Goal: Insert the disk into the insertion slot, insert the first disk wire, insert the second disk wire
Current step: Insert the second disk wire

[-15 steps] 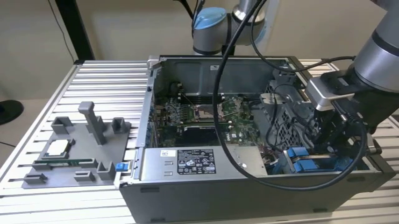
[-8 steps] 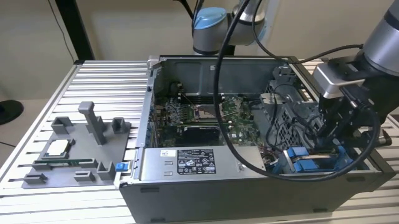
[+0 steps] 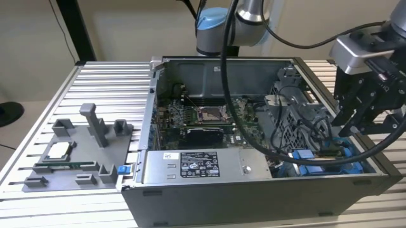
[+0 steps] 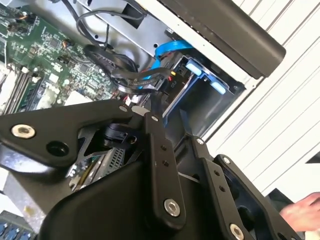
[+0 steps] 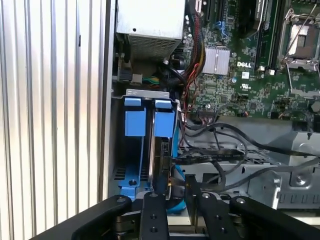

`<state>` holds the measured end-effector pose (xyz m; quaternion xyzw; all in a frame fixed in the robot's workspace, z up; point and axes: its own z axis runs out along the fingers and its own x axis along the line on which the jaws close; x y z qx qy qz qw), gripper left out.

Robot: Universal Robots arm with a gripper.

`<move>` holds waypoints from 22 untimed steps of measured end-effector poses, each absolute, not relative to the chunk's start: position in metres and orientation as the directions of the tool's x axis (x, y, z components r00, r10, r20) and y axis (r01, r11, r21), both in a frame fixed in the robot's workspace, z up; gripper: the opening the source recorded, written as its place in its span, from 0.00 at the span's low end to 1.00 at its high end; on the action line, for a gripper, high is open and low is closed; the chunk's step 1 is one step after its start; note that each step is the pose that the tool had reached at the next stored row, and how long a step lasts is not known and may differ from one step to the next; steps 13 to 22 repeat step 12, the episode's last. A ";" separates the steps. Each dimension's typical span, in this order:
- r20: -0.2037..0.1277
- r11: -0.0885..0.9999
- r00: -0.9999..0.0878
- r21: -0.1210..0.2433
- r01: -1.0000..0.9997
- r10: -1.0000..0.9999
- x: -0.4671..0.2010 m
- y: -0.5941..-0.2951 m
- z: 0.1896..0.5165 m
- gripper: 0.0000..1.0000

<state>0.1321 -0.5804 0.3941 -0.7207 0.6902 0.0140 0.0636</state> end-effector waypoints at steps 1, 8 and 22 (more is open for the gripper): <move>-0.108 -0.039 0.047 -0.072 -0.997 -0.993 0.132 -0.580 0.399 1.00; -0.108 -0.039 0.047 -0.072 -0.997 -0.993 0.132 -0.580 0.409 1.00; -0.108 -0.039 0.047 -0.072 -0.997 -0.993 0.132 -0.580 0.410 1.00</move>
